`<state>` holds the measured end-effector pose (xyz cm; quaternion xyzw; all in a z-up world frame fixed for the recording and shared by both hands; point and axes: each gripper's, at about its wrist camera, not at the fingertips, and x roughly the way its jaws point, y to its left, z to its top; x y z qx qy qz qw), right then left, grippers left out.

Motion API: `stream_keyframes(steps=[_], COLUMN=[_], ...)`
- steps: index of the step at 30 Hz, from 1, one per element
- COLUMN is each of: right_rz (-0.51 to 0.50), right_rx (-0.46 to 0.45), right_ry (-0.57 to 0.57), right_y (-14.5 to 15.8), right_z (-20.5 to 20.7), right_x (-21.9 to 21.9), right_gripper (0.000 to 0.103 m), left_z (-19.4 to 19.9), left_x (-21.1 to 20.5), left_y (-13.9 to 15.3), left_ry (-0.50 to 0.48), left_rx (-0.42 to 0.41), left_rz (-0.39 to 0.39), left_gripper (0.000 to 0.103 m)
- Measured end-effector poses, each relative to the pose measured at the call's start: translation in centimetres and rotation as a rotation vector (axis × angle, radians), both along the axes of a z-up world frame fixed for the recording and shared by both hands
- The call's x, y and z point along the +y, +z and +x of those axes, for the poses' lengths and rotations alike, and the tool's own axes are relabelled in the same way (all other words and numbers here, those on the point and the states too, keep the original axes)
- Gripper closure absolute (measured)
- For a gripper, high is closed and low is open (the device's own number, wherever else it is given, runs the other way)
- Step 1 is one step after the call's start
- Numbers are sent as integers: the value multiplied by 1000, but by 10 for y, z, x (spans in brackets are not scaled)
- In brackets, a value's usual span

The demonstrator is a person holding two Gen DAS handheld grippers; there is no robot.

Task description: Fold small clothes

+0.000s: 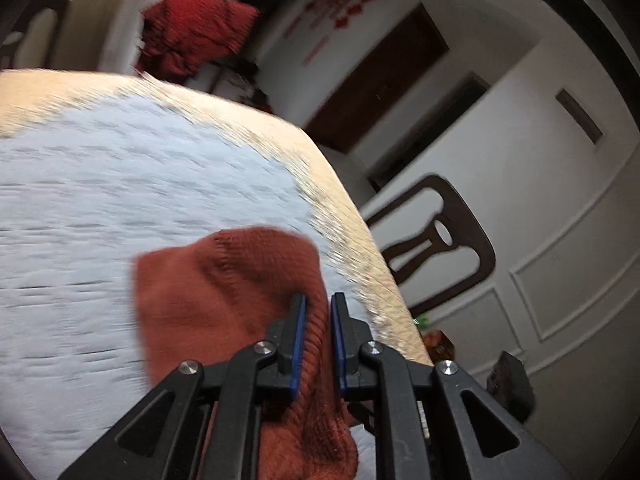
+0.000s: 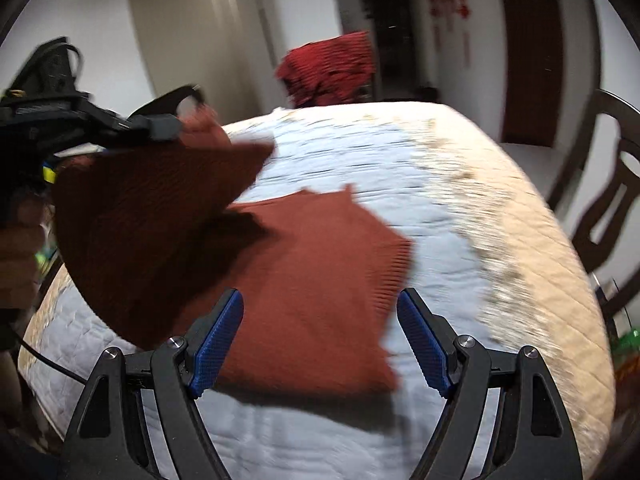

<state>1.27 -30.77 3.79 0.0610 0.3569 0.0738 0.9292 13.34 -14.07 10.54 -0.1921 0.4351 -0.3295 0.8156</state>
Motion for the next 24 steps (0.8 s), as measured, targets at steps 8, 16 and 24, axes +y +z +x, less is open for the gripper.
stream_keyframes(steps=[8,16,24], right_rz=[76,287,426], right_rx=[-21,42,181], right_ry=[-53,148,225], right_y=[8,5,-27], right_z=[-18,6,46], right_x=[-31,4,26], right_gripper=[24,24,24], left_z=[13,-14,-40], left_x=[-62,13,60], left_y=[-53,-7,-38], left_ry=[-137,-15,64], left_rx=[153,-67,-65], left_rz=[4,73,249], left_gripper=[96,95,94])
